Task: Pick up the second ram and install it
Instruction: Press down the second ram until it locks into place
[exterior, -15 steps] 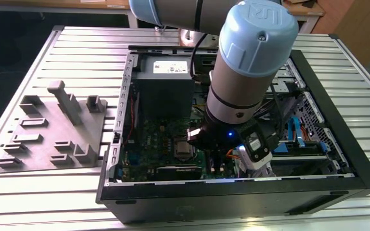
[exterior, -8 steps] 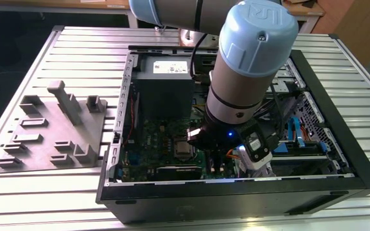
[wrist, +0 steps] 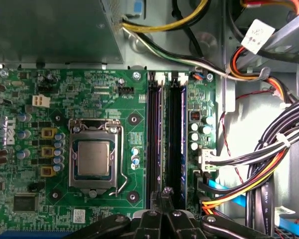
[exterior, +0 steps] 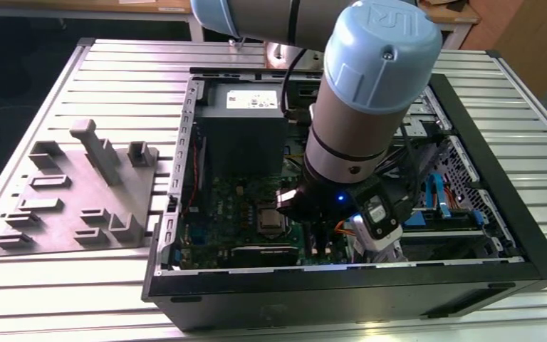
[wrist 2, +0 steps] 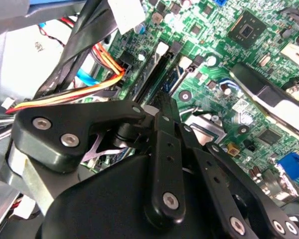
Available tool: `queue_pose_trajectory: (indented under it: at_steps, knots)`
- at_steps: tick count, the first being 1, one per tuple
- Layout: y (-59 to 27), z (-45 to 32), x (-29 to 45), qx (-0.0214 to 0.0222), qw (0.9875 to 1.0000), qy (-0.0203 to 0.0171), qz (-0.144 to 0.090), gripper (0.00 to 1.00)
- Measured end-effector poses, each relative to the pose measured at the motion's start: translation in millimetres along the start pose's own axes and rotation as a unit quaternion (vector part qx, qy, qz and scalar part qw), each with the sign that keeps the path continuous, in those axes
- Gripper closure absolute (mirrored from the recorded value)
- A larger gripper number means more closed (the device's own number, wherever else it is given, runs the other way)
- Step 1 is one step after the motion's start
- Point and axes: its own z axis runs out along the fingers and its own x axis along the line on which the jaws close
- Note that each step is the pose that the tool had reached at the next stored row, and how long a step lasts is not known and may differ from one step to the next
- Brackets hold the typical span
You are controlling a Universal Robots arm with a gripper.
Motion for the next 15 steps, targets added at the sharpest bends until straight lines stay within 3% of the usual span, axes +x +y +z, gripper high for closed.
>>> queue_pose_trajectory:
  at_steps: [7,15]
  knots:
    - [0.8,-17.8,0.0,0.0015,1.0,0.0003,0.0,0.9]
    - [4.4,-17.7,0.1,0.002,1.0,0.0002,0.0,0.9]
